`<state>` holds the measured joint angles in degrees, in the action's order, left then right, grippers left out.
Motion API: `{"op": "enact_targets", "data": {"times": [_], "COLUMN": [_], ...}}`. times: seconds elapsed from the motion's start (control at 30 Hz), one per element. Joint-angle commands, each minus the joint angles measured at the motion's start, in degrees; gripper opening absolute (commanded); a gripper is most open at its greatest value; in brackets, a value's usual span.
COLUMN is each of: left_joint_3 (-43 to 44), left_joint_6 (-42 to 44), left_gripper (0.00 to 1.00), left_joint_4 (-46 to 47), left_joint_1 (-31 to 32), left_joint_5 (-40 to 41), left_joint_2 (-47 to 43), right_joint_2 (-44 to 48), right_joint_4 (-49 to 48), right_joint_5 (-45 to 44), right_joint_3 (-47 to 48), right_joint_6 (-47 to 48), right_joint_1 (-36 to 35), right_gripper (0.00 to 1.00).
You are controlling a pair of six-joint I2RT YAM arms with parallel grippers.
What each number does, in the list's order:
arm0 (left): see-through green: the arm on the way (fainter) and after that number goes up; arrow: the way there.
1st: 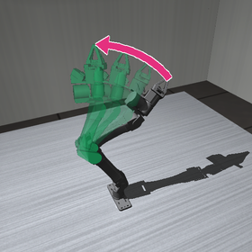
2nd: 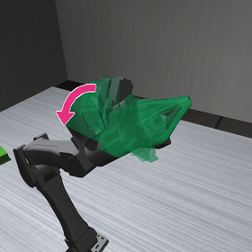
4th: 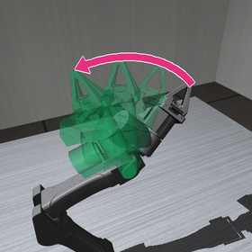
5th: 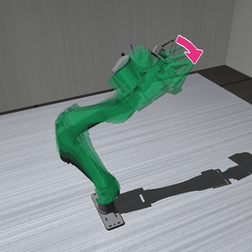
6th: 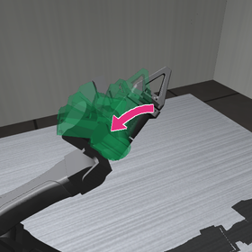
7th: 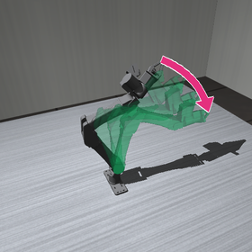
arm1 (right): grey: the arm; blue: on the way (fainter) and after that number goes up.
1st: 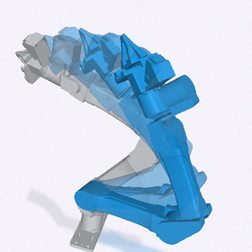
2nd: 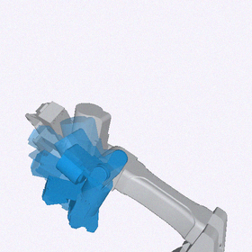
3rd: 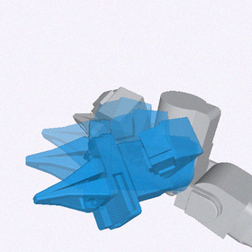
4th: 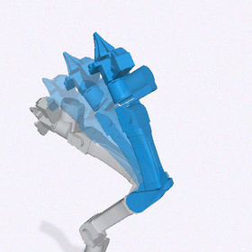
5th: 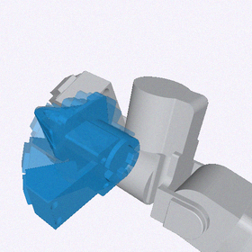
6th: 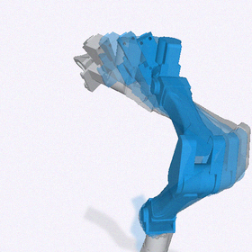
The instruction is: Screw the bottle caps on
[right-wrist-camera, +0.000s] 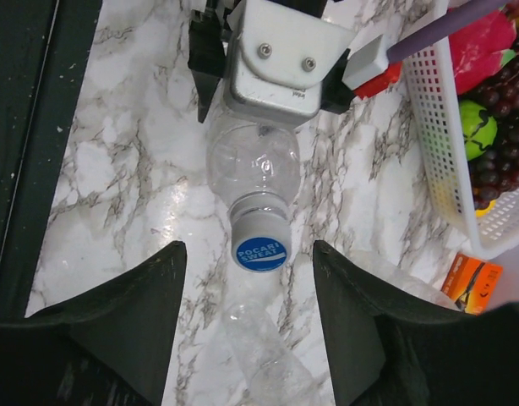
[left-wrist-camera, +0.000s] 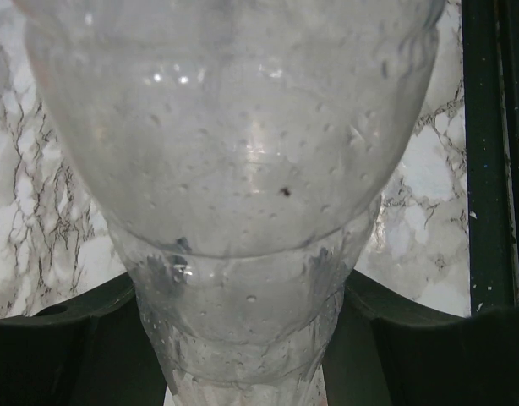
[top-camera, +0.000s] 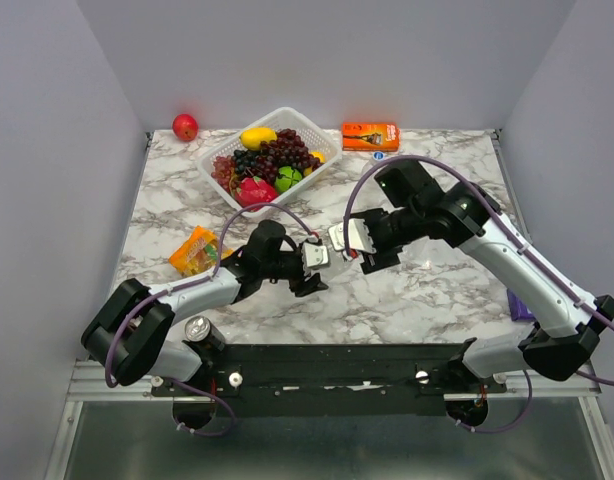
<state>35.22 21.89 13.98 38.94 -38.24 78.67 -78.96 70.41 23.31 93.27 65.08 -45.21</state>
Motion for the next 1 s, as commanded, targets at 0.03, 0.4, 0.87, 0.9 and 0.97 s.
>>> {"op": "enact_targets", "data": {"times": [0.03,0.4,0.87,0.9,0.97], "left_joint_3": [1.8,2.7,-1.4,-3.0,-3.9], "left_joint_6": [2.8,-0.3,-2.3,-3.3,-3.9], "left_gripper": [0.0,0.0,0.0,0.0,0.0], "left_joint_4": [-5.2,-2.9,6.0,8.1,12.0], "left_joint_1": [-0.4,-0.4,-0.8,-0.7,-0.7], "left_joint_5": [-3.0,-3.8,-1.1,0.1,3.1], "left_joint_2": [0.5,-0.2,-4.9,-5.9,-8.0], "right_joint_2": [-0.1,-0.3,-0.4,-1.0,-2.7], "right_joint_4": [-3.4,0.4,-4.9,-4.2,-2.7], "right_joint_5": [-0.5,-1.2,-2.5,-1.0,0.8], "right_joint_3": [-1.2,-3.2,-5.0,-4.5,-3.4], "right_joint_6": [2.8,6.1,-1.4,-2.1,-5.2], "right_joint_1": [-0.9,-1.4,-0.9,-1.0,-0.6], "right_gripper": [0.67,0.59,0.34,0.33,0.31]}}
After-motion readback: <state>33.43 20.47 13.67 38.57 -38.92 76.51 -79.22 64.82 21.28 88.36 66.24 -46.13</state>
